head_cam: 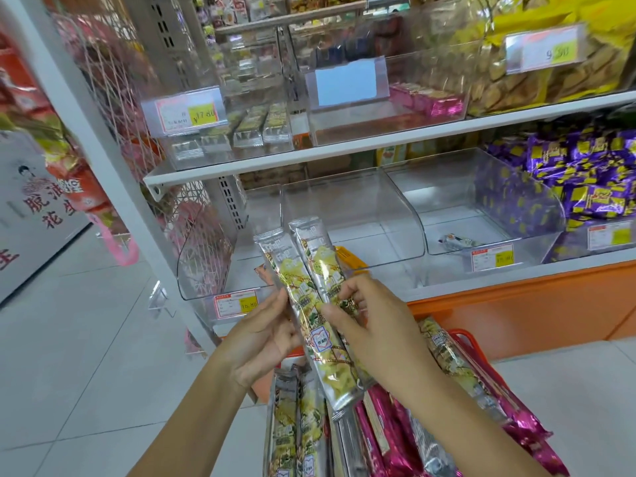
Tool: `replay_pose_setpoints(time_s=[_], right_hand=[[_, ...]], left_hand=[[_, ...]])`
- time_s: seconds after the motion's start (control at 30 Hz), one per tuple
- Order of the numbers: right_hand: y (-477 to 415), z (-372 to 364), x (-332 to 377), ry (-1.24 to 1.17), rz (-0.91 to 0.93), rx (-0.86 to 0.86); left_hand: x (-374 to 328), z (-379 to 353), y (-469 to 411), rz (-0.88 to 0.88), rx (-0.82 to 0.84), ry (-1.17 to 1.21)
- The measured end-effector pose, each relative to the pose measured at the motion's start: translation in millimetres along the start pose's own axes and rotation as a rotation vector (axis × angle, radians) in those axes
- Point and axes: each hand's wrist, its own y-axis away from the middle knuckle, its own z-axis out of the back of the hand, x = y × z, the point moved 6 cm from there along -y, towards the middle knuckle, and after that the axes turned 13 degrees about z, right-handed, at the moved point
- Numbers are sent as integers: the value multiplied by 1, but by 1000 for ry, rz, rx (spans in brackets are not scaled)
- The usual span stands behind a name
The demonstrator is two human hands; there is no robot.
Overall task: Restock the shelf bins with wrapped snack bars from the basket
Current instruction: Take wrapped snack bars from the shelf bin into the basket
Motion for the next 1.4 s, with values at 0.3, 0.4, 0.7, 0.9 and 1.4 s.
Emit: replay_pose_setpoints(time_s=[0.3,0.4,0.7,0.9,1.4], right_hand=[[-36,4,37,138,172,56],[-67,24,62,91,161,118],[-210,77,149,8,83,368],[-305,68,172,147,-77,478],[-378,-21,142,715,-160,585]], left_hand=[[-63,-50,27,-265,-35,-223],[-108,-62,40,-411,-120,-358],[-266,-65,93,-951,-1071,-1231],[-299,-30,69,-721,-1127,-1533],[-296,-15,64,-856,-1018,-1502]])
